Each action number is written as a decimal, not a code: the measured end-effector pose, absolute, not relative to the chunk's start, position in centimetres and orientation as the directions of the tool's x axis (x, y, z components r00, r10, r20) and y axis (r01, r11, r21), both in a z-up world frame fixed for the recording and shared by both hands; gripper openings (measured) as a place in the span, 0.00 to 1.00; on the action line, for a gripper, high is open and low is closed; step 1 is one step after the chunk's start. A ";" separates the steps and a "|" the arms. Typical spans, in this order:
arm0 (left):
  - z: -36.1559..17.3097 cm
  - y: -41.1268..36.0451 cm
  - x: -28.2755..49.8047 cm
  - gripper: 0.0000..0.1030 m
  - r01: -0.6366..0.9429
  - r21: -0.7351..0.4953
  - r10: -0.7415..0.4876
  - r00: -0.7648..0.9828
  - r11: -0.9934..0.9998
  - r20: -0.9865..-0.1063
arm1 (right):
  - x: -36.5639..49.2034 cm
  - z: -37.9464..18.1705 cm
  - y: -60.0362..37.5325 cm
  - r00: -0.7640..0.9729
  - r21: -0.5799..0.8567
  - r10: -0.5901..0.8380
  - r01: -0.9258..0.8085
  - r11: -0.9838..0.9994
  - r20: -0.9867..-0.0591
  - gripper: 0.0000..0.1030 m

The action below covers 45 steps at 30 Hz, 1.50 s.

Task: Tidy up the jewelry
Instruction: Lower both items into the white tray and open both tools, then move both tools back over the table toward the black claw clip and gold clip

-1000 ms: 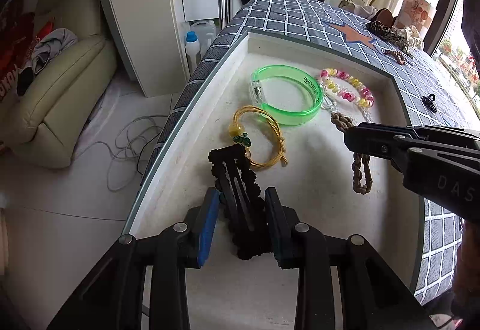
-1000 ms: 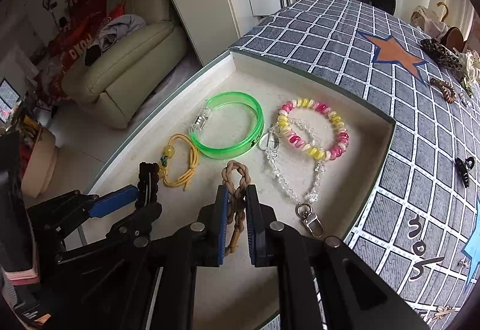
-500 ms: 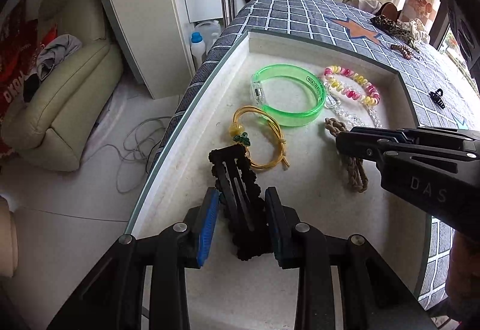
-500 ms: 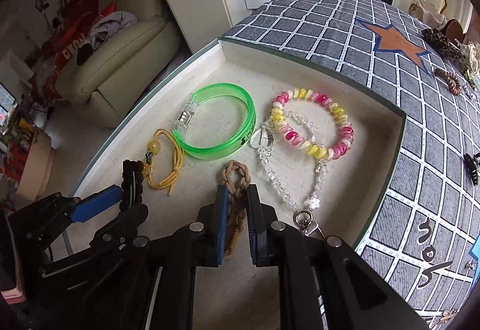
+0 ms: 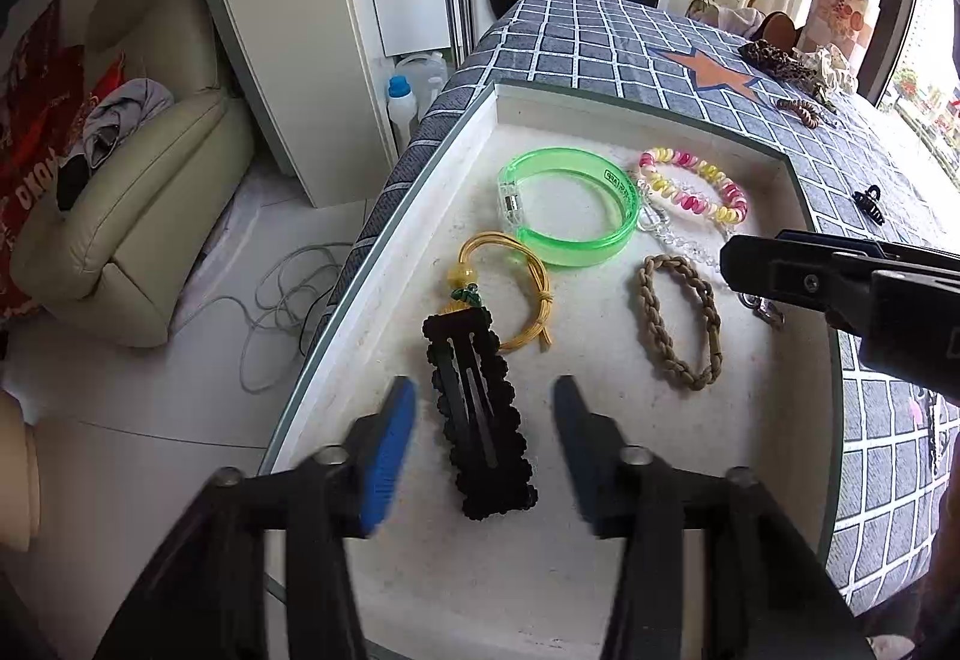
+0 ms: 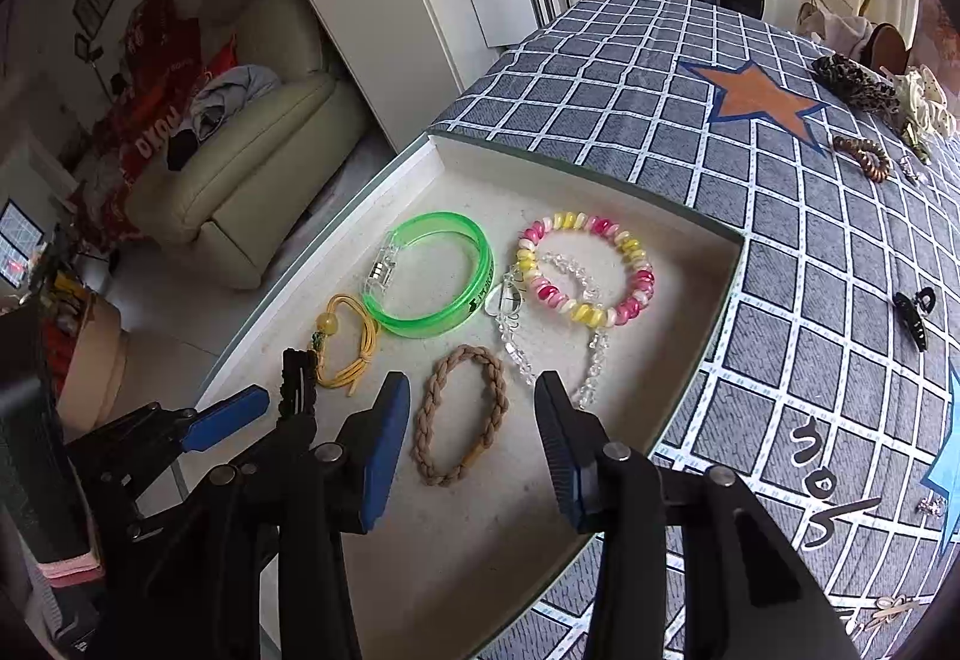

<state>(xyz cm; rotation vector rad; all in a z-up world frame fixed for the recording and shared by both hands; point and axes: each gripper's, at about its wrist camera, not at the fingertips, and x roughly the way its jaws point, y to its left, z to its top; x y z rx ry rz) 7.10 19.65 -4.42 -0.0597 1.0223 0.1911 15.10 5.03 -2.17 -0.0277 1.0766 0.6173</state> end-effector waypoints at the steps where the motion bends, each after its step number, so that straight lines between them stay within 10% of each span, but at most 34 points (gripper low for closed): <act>1: -4.1 19.5 6.8 0.91 -0.192 0.045 0.142 0.525 0.980 -0.839 | 15.0 -1.9 4.6 0.329 0.272 0.457 -0.478 0.835 -0.826 0.47; 18: -0.1 14.3 5.4 1.00 -0.098 0.016 0.072 0.608 0.995 -0.790 | 11.8 0.4 -7.0 0.422 0.271 0.399 -0.332 0.903 -0.814 0.79; 45: 1.7 1.4 9.3 1.00 0.088 -0.023 -0.069 0.566 0.996 -0.822 | 9.6 -1.1 -21.4 0.504 0.191 0.219 -0.107 0.976 -0.836 0.79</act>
